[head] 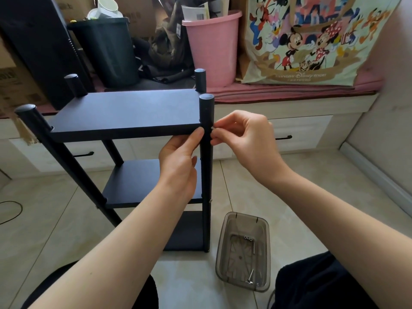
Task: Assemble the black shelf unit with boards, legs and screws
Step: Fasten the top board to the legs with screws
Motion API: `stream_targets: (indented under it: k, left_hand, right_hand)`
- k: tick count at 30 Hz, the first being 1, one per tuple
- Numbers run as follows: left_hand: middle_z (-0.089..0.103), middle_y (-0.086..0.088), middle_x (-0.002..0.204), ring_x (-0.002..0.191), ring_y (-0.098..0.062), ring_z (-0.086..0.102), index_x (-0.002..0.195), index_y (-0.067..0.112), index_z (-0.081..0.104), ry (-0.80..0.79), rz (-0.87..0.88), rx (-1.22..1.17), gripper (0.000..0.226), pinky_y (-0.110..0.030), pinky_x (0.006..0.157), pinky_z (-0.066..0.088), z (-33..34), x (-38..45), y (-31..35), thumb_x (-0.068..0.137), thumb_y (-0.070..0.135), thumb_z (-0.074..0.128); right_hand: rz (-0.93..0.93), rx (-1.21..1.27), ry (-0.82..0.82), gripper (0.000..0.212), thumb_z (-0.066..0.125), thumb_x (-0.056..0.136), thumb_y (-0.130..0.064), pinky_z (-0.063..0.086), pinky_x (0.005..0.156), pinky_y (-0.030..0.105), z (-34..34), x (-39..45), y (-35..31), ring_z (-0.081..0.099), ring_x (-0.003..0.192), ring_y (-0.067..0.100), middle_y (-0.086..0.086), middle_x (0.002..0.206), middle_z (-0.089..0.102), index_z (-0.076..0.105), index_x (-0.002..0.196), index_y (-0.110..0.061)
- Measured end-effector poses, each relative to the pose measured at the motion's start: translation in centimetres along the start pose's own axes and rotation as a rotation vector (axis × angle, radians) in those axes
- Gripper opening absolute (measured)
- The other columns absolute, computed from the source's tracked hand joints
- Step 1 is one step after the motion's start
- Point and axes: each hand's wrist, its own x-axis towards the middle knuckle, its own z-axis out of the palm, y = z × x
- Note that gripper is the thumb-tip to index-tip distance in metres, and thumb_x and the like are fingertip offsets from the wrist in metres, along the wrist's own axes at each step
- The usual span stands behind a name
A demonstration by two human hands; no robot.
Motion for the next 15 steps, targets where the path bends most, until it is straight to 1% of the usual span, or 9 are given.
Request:
stream_targets:
  k: [2, 4, 5, 7, 8, 9, 12, 13, 15]
  left_hand:
    - [0.077, 0.009, 0.101, 0.11, -0.012, 0.066, 0.091, 0.026, 0.076, 0.005, 0.004, 0.002, 0.004, -0.033, 0.091, 0.039, 0.04, 0.02, -0.04, 0.091, 0.023, 0.073]
    - [0.077, 0.009, 0.103, 0.112, -0.012, 0.066, 0.093, 0.026, 0.076, 0.006, 0.012, 0.006, 0.005, -0.031, 0.09, 0.039, 0.04, 0.03, -0.11, 0.091, 0.023, 0.073]
    - [0.077, 0.009, 0.103, 0.112, -0.012, 0.066, 0.094, 0.026, 0.076, 0.005, 0.015, 0.006, 0.005, -0.031, 0.09, 0.039, 0.05, 0.02, -0.16, 0.091, 0.023, 0.073]
    - [0.076, 0.009, 0.103, 0.111, -0.011, 0.065, 0.096, 0.026, 0.076, 0.008, 0.018, 0.005, 0.006, -0.032, 0.09, 0.039, 0.07, 0.04, -0.22, 0.091, 0.023, 0.073]
    - [0.076, 0.009, 0.103, 0.112, -0.012, 0.065, 0.097, 0.026, 0.076, 0.014, 0.021, 0.005, 0.007, -0.032, 0.09, 0.039, 0.04, 0.09, -0.24, 0.09, 0.023, 0.073]
    - [0.076, 0.009, 0.103, 0.112, -0.013, 0.065, 0.097, 0.026, 0.076, 0.018, 0.023, 0.007, 0.008, -0.032, 0.09, 0.039, 0.01, 0.1, -0.26, 0.09, 0.023, 0.073]
    - [0.077, 0.009, 0.1, 0.107, -0.012, 0.066, 0.09, 0.027, 0.077, 0.005, 0.025, 0.017, 0.005, -0.032, 0.089, 0.039, -0.11, 0.12, -0.23, 0.091, 0.024, 0.073]
    - [0.077, 0.01, 0.098, 0.106, -0.011, 0.066, 0.087, 0.028, 0.078, 0.003, 0.027, 0.021, 0.007, -0.032, 0.089, 0.039, -0.13, 0.13, -0.23, 0.091, 0.024, 0.073]
    - [0.077, 0.01, 0.098, 0.105, -0.012, 0.066, 0.086, 0.028, 0.078, 0.0, 0.032, 0.025, 0.008, -0.033, 0.09, 0.039, -0.19, 0.19, -0.25, 0.091, 0.024, 0.073]
  right_hand:
    - [-0.053, -0.095, 0.0, 0.009, 0.071, 0.089, -0.008, 0.058, 0.076, 0.025, 0.07, -0.03, 0.09, 0.072, 0.073, 0.004, 0.002, 0.083, 0.074, 0.07, 0.097, -0.003]
    - [-0.058, -0.118, -0.002, 0.009, 0.071, 0.089, -0.008, 0.058, 0.076, 0.025, 0.16, -0.03, 0.12, 0.072, 0.073, 0.006, 0.004, 0.082, 0.074, 0.07, 0.096, -0.002]
    - [-0.003, -0.045, 0.0, 0.009, 0.071, 0.089, -0.007, 0.059, 0.075, 0.027, 0.12, 0.02, 0.14, 0.073, 0.073, 0.01, 0.007, 0.081, 0.075, 0.07, 0.095, -0.001]
    - [0.206, 0.254, -0.018, 0.011, 0.072, 0.087, -0.004, 0.061, 0.072, 0.028, -0.15, 0.16, -0.09, 0.075, 0.073, 0.021, 0.014, 0.079, 0.075, 0.069, 0.094, 0.003]
    - [0.269, 0.332, -0.022, 0.013, 0.073, 0.086, -0.004, 0.061, 0.071, 0.028, -0.26, 0.17, -0.14, 0.075, 0.073, 0.023, 0.016, 0.079, 0.075, 0.067, 0.094, 0.004]
    - [0.258, 0.317, -0.015, 0.014, 0.074, 0.085, -0.005, 0.061, 0.07, 0.028, -0.3, 0.18, -0.12, 0.075, 0.072, 0.023, 0.015, 0.078, 0.075, 0.067, 0.094, 0.004]
    - [0.012, -0.028, -0.006, 0.012, 0.074, 0.086, -0.01, 0.058, 0.07, 0.023, -0.02, 0.02, -0.14, 0.072, 0.066, 0.008, 0.005, 0.073, 0.074, 0.065, 0.088, -0.002]
    - [-0.023, -0.085, -0.009, 0.012, 0.074, 0.087, -0.011, 0.057, 0.069, 0.021, 0.05, -0.04, -0.25, 0.071, 0.064, 0.005, 0.003, 0.072, 0.073, 0.064, 0.087, -0.004]
    - [-0.034, -0.092, -0.007, 0.012, 0.074, 0.087, -0.011, 0.057, 0.069, 0.021, 0.03, -0.05, -0.24, 0.07, 0.064, 0.003, 0.001, 0.07, 0.073, 0.064, 0.086, -0.005]
